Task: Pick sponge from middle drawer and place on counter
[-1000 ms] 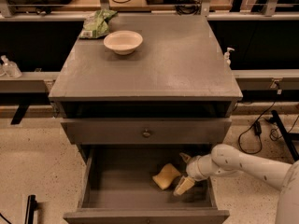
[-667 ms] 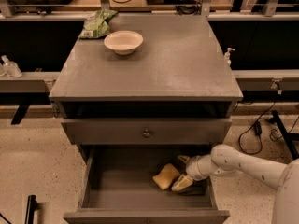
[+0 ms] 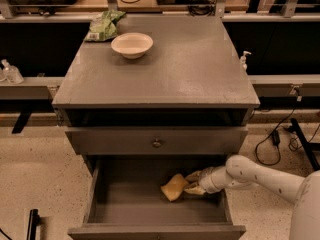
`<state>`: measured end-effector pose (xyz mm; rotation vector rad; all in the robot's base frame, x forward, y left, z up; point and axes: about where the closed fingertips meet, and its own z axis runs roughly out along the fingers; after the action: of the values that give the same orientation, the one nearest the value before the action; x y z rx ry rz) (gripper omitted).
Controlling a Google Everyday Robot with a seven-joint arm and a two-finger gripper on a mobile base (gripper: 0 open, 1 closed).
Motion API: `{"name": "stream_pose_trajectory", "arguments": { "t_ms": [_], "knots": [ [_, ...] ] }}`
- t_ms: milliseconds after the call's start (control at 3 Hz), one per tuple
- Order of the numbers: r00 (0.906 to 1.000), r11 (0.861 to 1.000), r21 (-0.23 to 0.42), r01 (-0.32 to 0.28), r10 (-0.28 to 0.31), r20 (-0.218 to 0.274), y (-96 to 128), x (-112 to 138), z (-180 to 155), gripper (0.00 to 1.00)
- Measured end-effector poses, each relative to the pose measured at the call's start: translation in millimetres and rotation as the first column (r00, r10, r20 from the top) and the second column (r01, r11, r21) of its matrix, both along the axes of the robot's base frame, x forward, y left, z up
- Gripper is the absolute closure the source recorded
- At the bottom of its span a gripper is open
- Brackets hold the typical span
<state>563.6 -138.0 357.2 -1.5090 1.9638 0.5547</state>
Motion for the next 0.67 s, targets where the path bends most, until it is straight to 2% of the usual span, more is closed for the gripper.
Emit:
{"name": "stream_pose_trajectory", "arguments": {
  "t_ms": [333, 667],
  "knots": [
    [0.9998, 0.999, 0.037, -0.016, 0.016, 0.012, 5, -1, 6, 0.87],
    [0.9970, 0.989, 0.137, -0.052, 0.043, 0.064, 14, -8, 41, 1.00]
  ]
}}
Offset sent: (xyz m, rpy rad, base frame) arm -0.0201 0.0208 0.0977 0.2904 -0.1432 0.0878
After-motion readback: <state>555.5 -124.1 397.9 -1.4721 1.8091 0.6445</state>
